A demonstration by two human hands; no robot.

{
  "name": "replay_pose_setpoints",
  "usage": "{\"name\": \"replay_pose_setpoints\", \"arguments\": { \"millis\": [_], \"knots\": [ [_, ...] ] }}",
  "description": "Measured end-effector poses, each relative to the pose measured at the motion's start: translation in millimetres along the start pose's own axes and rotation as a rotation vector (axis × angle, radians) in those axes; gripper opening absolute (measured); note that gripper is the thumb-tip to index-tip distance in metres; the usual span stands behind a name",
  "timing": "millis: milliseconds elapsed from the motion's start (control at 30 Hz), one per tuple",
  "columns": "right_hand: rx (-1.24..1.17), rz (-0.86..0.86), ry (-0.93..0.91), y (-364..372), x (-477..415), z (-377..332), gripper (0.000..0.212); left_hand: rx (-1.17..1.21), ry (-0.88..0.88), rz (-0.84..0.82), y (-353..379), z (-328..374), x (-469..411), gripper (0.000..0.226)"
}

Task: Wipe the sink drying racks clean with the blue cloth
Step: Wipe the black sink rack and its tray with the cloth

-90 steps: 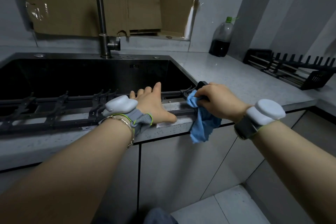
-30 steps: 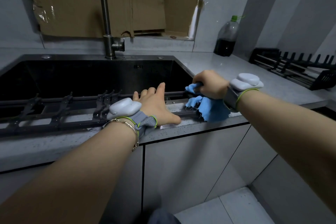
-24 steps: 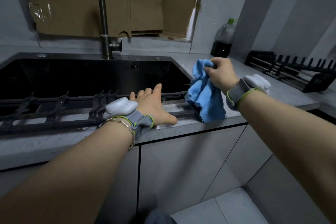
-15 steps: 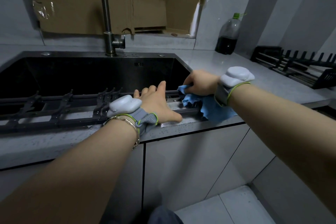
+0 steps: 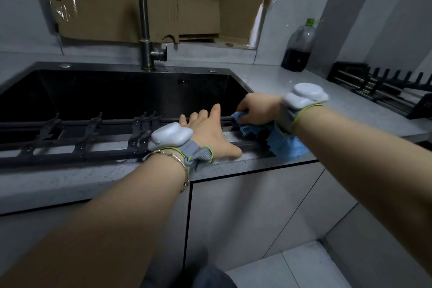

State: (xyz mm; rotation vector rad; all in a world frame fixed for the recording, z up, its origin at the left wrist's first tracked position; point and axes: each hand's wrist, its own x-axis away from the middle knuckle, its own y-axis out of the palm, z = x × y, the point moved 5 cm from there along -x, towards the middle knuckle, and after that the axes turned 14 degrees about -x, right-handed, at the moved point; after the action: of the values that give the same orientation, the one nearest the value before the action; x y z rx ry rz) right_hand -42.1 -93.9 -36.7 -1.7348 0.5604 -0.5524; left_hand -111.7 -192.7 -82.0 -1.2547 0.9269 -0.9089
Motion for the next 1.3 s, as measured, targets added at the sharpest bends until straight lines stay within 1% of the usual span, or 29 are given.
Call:
{"name": "replay_pose_setpoints", "arguments": {
  "millis": [33, 133, 333, 433, 533, 567, 633, 667, 700, 733, 800, 867, 967, 1000, 1033, 1067, 1133, 1200, 1300],
  "knots": [
    [0.012, -0.011, -0.034, 6.2, -4.9, -8.3, 0.017, 0.001, -0.003, 0.01, -0.3, 0.2, 0.4, 0.117],
    [0.035, -0.004, -0.07, 12.4, -14.6, -17.2, 0.024, 0.012, -0.001, 0.013, -0.6, -0.4, 1.8, 0.119],
    [0.085, 0.017, -0.007, -3.1, -16.5, 5.8, 0.025, 0.022, -0.001, 0.006, -0.1, -1.1, 1.1, 0.123],
    [0.095, 0.004, -0.043, 1.0, -18.0, -11.9, 0.021, 0.017, -0.004, 0.007, -1.4, -0.3, 2.0, 0.128],
    [-0.009, 0.043, -0.154, 10.5, -21.7, -37.7, 0.005, 0.032, -0.01, 0.021, -2.7, -1.0, 2.0, 0.132],
    [-0.039, 0.043, -0.165, 13.9, -21.1, -43.8, 0.005, 0.043, -0.008, 0.021, -3.0, -0.9, 2.3, 0.133],
    [-0.06, 0.047, -0.16, 16.1, -20.7, -46.5, 0.007, 0.061, -0.005, 0.018, -4.5, -2.1, 2.6, 0.132],
    [-0.052, 0.051, -0.148, 14.3, -19.1, -42.9, 0.002, 0.064, -0.004, 0.016, -5.2, -2.3, 2.1, 0.13],
    [-0.027, 0.051, -0.11, 11.1, -15.3, -35.4, 0.008, 0.059, -0.001, 0.012, -5.3, -1.6, 2.6, 0.126],
    [0.009, 0.049, -0.063, 7.7, -14.1, -26.1, 0.015, 0.043, 0.006, 0.01, -5.6, -2.8, 2.1, 0.12],
    [0.076, 0.022, 0.032, 1.5, -7.6, -3.5, 0.016, -0.024, 0.034, 0.014, -8.3, -2.4, 4.2, 0.108],
    [0.058, -0.005, 0.076, -0.5, -5.1, 9.1, 0.022, -0.172, 0.07, -0.015, -12.6, -8.9, 7.3, 0.101],
    [-0.137, -0.002, 0.098, -7.0, -1.7, 12.4, 0.034, -0.445, 0.066, -0.051, -22.1, -26.7, 12.9, 0.111],
    [-0.219, 0.031, 0.103, -11.2, -1.7, 12.9, 0.038, -0.509, 0.055, -0.051, -25.4, -32.5, 13.9, 0.111],
    [-0.287, 0.06, 0.108, -15.2, -1.0, 13.8, 0.038, -0.543, 0.044, -0.062, -27.4, -37.6, 14.8, 0.106],
    [-0.324, 0.085, 0.099, -17.9, -0.7, 12.3, 0.034, -0.552, 0.037, -0.08, -29.3, -42.6, 15.0, 0.098],
    [-0.264, 0.071, 0.054, -16.3, -2.2, 8.7, 0.025, -0.517, 0.026, -0.135, -31.2, -47.9, 16.6, 0.087],
    [-0.145, 0.006, 0.04, -5.4, -5.3, 4.2, 0.023, -0.495, 0.018, -0.177, -30.1, -50.8, 18.9, 0.091],
    [-0.062, -0.021, 0.028, 3.9, -11.6, -3.8, 0.019, -0.512, 0.023, -0.117, -25.2, -54.0, 20.3, 0.094]
  ]
}}
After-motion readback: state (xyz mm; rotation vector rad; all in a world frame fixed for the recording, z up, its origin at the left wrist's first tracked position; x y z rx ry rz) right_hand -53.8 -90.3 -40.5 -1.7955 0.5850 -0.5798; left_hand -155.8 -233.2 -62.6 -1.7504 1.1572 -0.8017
